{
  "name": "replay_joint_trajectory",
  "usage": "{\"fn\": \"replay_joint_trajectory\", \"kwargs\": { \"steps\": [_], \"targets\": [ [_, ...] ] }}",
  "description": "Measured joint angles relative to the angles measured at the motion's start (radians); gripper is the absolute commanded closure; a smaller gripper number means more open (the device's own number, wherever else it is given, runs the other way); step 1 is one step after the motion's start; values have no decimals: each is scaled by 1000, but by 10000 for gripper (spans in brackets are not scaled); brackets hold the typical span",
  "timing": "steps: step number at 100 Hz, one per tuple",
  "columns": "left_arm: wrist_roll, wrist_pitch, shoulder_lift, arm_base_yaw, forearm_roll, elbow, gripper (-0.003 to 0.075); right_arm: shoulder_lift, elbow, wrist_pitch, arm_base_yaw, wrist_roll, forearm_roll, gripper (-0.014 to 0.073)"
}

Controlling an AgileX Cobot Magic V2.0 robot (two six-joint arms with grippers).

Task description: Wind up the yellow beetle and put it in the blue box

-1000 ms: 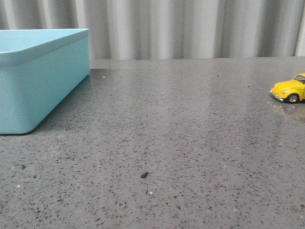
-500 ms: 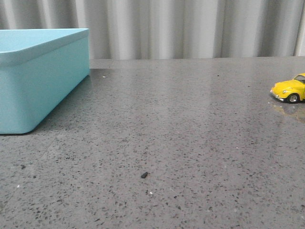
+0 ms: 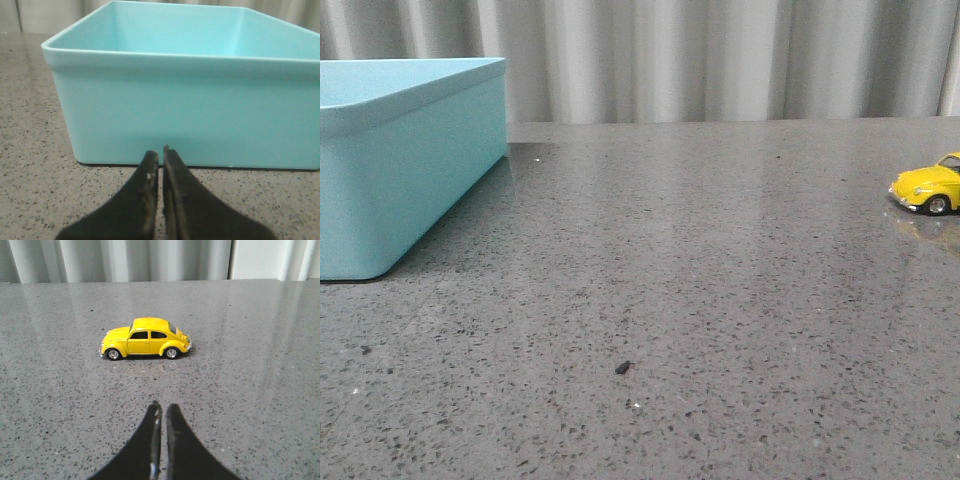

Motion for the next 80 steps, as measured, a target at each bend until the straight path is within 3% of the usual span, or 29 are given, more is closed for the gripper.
{"fn": "replay_joint_trajectory", "kwargs": {
  "steps": [80],
  "targets": [
    [0, -34, 0, 0, 0, 0, 741, 0, 0, -26, 0, 0, -2, 644]
  ]
}}
